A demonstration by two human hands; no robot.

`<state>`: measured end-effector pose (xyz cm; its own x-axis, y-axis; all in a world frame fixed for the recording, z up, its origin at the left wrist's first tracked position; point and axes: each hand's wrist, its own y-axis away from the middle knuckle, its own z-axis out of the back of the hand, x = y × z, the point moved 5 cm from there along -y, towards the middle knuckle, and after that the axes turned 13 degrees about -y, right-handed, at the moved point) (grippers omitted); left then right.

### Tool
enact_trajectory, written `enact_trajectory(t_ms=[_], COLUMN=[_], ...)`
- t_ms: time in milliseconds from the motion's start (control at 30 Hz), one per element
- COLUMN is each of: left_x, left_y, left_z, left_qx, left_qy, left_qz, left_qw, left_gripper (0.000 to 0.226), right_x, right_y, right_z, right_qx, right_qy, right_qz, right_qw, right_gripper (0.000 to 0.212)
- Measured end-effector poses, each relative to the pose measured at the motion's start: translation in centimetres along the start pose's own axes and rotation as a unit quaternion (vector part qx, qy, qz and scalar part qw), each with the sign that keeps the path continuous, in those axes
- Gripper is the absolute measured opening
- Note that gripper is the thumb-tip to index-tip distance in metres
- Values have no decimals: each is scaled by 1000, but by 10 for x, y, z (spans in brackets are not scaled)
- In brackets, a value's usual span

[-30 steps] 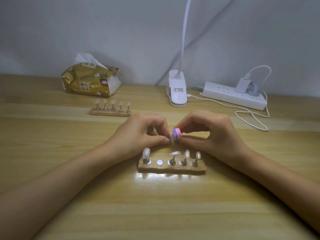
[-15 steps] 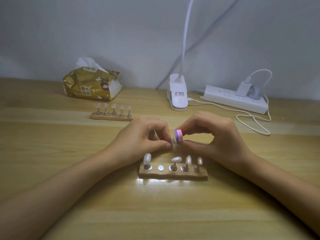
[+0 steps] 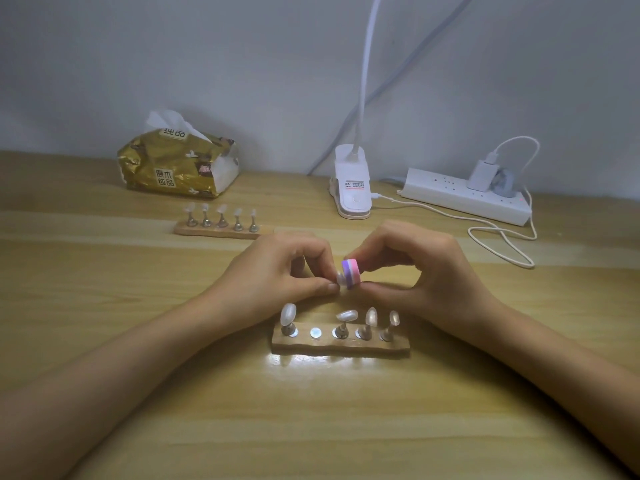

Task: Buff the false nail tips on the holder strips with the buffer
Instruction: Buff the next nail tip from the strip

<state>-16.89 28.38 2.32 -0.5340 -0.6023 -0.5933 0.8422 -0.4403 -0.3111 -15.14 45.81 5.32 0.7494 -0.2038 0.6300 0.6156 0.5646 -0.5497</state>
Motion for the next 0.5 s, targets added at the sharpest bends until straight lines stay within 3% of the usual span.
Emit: enact_trajectory(t_ms=[300,400,500], left_x=[1,3,2], left_y=[0,0,0], left_z=[0,-1,0], left_qx=[-8,-7,-9], left_qy=[3,-4,-6], left_qz=[0,5,5], left_qw=[1000,1000,1000], left_gripper=[8,9,10], right_x=[-1,4,1], right_y=[1,1,-1], right_z=[-1,-3,-2], right_qx=[-5,-24,-10], right_qy=[-4,7,-13], right_qz=[-4,36,-8], right_qw=[1000,999,1000], right_gripper=[16,14,13])
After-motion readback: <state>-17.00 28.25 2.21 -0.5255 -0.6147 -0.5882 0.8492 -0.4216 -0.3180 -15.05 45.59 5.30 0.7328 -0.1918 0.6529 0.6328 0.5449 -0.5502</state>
